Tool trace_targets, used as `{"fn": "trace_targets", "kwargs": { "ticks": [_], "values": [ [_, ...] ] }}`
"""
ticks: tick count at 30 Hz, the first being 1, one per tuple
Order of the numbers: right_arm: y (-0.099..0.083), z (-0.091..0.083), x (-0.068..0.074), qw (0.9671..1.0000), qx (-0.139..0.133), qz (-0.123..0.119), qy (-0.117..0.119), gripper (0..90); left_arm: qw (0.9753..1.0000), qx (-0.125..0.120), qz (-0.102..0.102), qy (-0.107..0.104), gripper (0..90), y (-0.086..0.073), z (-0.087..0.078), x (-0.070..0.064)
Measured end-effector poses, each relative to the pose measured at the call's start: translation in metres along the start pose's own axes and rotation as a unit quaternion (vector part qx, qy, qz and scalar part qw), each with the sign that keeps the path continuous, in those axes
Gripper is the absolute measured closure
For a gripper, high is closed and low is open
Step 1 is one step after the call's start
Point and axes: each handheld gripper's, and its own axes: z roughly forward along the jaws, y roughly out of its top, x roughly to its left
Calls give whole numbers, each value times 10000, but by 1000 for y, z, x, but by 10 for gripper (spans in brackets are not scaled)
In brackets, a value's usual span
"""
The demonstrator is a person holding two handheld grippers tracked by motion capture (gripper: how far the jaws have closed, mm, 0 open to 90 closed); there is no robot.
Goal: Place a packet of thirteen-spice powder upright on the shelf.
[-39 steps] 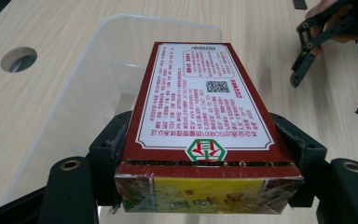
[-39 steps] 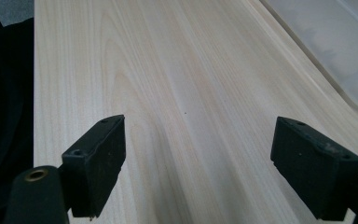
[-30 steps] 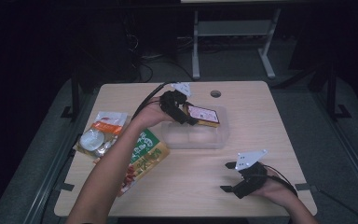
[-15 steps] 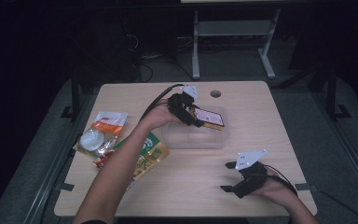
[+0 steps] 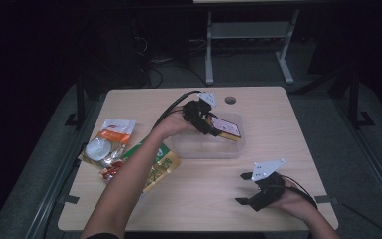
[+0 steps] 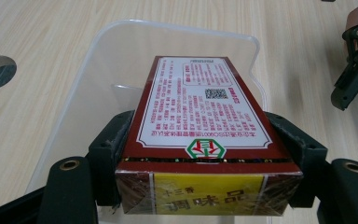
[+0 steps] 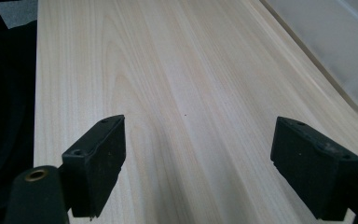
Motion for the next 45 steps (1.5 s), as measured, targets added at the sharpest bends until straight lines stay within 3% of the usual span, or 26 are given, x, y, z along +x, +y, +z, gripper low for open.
{"fn": "trace_targets", "kwargs": {
  "ticks": [12,28,45],
  "values": [
    [0,0,-1,10000,-3,-60,11,175,10000,-80,40,-16,310,10,6,-1],
    [0,1,0,10000,-10,-26,58,175,9988,-480,11,-63,310,25,8,0],
    [0,3,-1,9999,4,-80,86,175,9974,-708,26,-116,309,42,28,2]
  ]
}}
